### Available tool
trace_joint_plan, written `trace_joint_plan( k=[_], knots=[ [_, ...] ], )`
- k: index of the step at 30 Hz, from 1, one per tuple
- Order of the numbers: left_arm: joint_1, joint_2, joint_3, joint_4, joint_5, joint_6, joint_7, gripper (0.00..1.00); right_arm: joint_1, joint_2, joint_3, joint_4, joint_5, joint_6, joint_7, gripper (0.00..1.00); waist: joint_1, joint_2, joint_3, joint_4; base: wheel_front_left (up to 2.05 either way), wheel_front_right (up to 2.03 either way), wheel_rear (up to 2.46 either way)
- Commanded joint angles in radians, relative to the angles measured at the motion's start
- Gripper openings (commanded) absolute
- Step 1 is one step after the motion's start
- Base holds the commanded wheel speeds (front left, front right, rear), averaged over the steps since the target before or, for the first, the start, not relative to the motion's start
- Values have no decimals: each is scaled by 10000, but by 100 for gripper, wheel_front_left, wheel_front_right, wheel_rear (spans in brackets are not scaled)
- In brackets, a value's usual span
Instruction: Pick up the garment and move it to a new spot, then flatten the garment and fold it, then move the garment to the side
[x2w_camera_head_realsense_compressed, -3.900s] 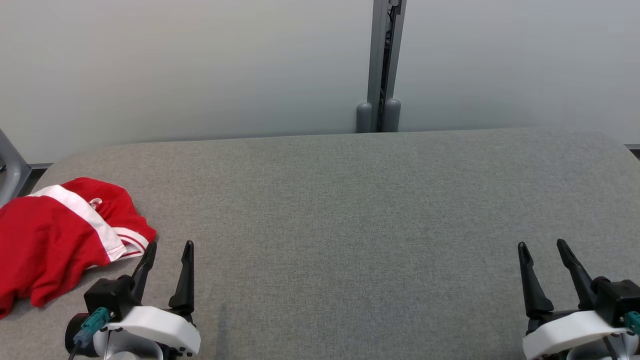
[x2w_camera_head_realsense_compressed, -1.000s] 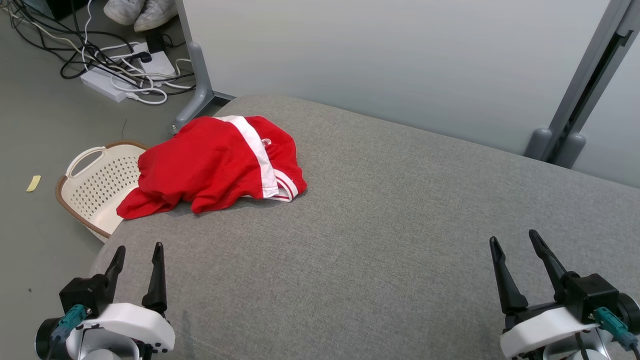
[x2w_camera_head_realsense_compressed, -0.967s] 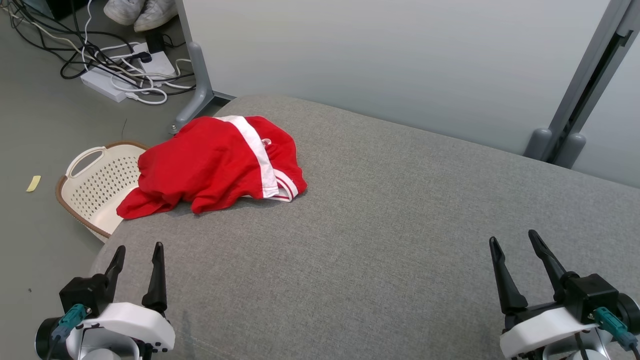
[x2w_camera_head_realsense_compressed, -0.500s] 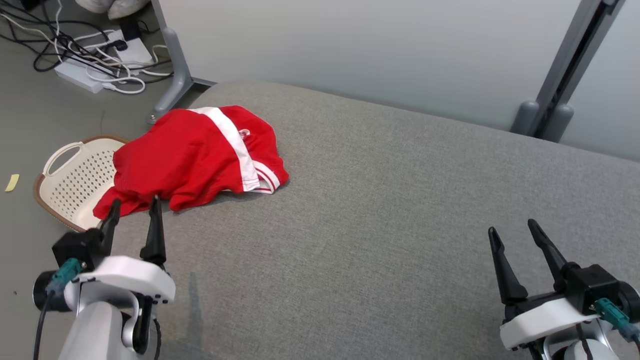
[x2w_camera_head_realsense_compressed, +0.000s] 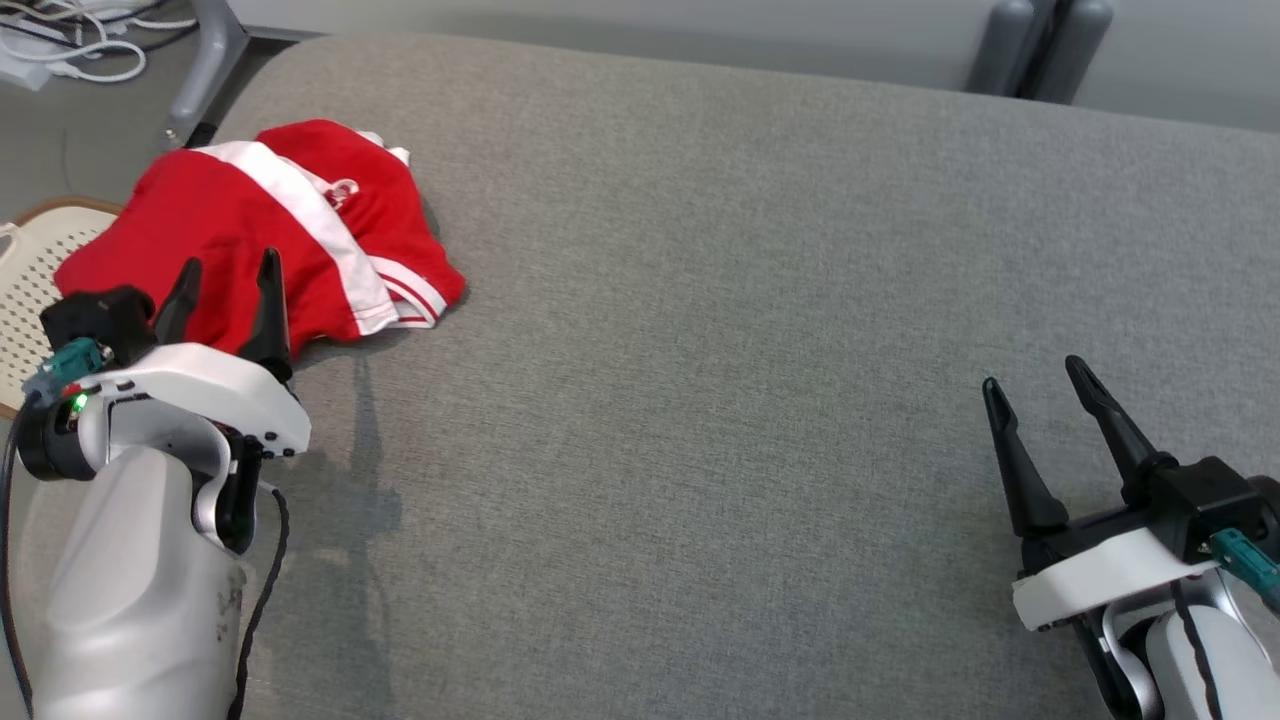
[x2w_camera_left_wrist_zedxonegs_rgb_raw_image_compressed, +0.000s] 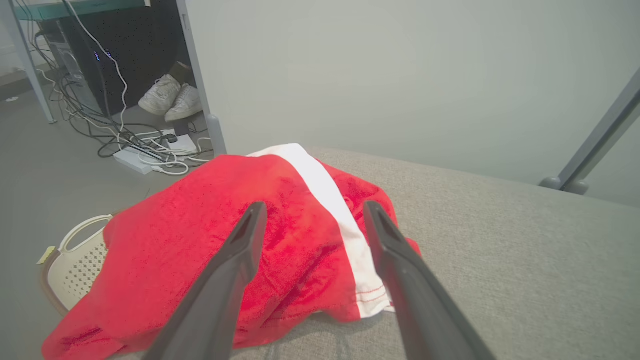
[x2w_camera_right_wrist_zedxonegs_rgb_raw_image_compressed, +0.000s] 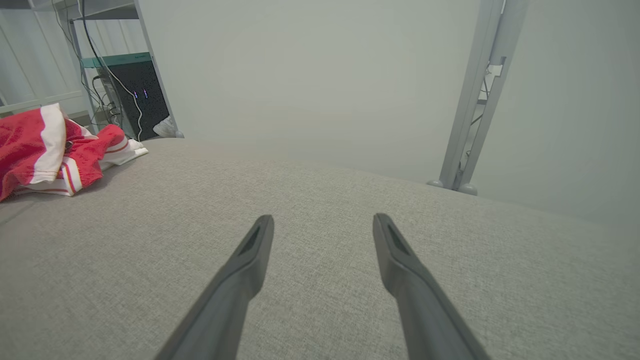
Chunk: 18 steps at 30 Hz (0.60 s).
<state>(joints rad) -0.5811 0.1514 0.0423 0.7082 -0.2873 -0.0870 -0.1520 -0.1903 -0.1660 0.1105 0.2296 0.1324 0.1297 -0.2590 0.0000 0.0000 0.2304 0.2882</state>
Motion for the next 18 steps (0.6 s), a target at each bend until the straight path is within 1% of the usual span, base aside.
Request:
trace_joint_plan(
  k=[1,6,7,8,13,17,18],
  knots=[
    [-431,137,-21,245,-1,37,156,100,-221,-156,71,-73,90,19,-5,100,0,0,658,-471,0,0,0],
    [-1216,353,-27,1321,-123,62,839,100,-558,-324,238,-68,177,19,-14,100,0,0,1265,-800,0,0,0],
    [-1529,465,-52,1896,-150,93,1274,100,-712,-412,225,-97,198,19,-16,100,0,0,1513,-854,0,0,0],
    [-1658,536,-80,2126,-115,143,1379,100,-767,-441,214,-101,217,19,-20,100,0,0,1603,-881,0,0,0],
    [-2133,725,-115,3117,-78,332,1519,100,-764,-511,315,0,256,18,-42,100,0,0,1691,-1013,0,0,0],
    [-2448,878,-110,3763,-163,313,1699,99,-907,-550,389,16,264,18,-54,100,0,0,1838,-1136,0,0,0],
    [-2550,896,-116,3870,-181,301,1667,41,-928,-572,383,8,268,18,-58,100,0,0,1884,-1152,0,0,0]
  ],
)
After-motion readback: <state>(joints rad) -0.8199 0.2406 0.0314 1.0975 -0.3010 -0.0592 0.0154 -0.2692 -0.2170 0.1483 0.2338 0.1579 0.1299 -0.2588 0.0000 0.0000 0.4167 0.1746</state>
